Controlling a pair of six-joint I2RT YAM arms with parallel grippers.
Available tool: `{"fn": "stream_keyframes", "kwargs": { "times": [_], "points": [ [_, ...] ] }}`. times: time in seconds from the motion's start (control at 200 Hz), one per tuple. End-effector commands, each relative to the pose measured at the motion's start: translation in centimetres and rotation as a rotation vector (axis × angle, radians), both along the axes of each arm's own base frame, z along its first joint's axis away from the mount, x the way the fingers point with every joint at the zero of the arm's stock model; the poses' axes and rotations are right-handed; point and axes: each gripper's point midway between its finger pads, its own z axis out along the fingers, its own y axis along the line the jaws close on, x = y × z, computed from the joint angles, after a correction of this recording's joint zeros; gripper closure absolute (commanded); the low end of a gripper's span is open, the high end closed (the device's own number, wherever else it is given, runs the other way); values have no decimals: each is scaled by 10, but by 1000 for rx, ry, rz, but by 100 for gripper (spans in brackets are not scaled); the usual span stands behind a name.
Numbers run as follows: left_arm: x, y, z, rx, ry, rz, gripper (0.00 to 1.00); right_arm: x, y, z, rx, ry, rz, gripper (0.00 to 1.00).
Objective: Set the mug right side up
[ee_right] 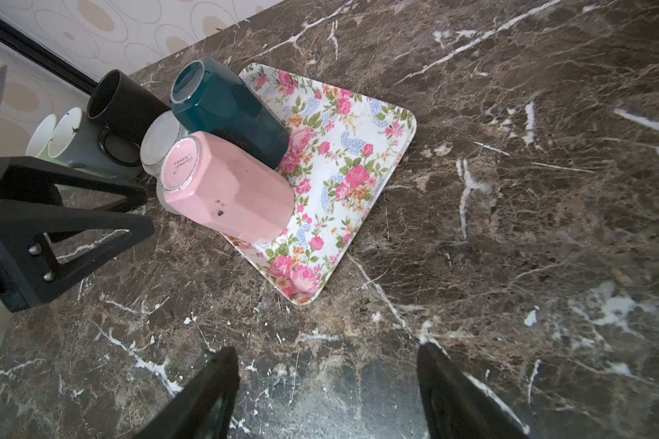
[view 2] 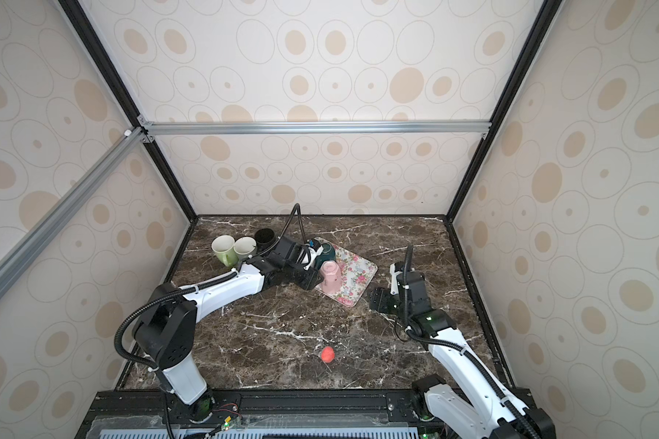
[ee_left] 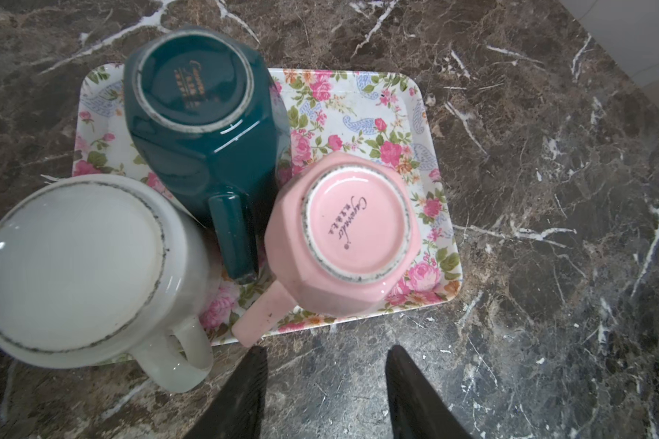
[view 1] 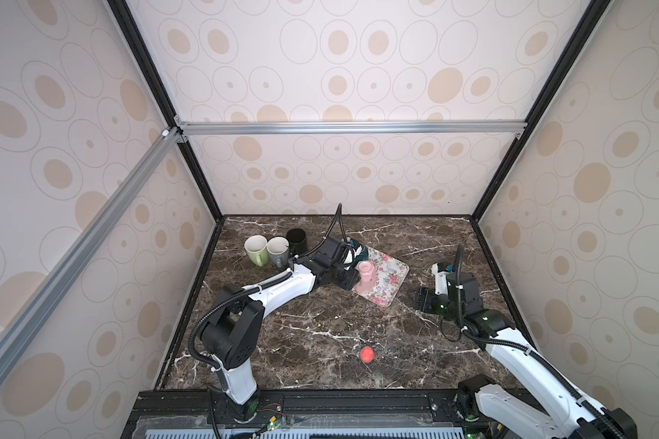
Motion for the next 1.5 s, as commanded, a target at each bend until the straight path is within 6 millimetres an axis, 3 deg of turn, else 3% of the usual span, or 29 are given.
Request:
{"fn": "stream_keyframes", "kwargs": {
  "times": [0.0, 0.095, 0.525, 0.825, 1.495],
  "points": [
    [11, 0, -2, 53, -38, 10, 50, 5, 0, 5, 7, -15, -9, 24],
    [15, 2, -8, 73, -53, 18, 55, 4, -1, 2, 1, -2, -7, 24],
    [20, -14, -14, 33, -87, -52, 52, 0, 0, -5, 13, 37, -11, 24],
    [15, -22, -14, -16, -69, -73, 55, 1, -2, -3, 4, 37, -25, 24],
    [-2, -35, -20, 73, -42, -141, 62, 1, -8, -15, -23, 75, -53, 24]
  ]
}}
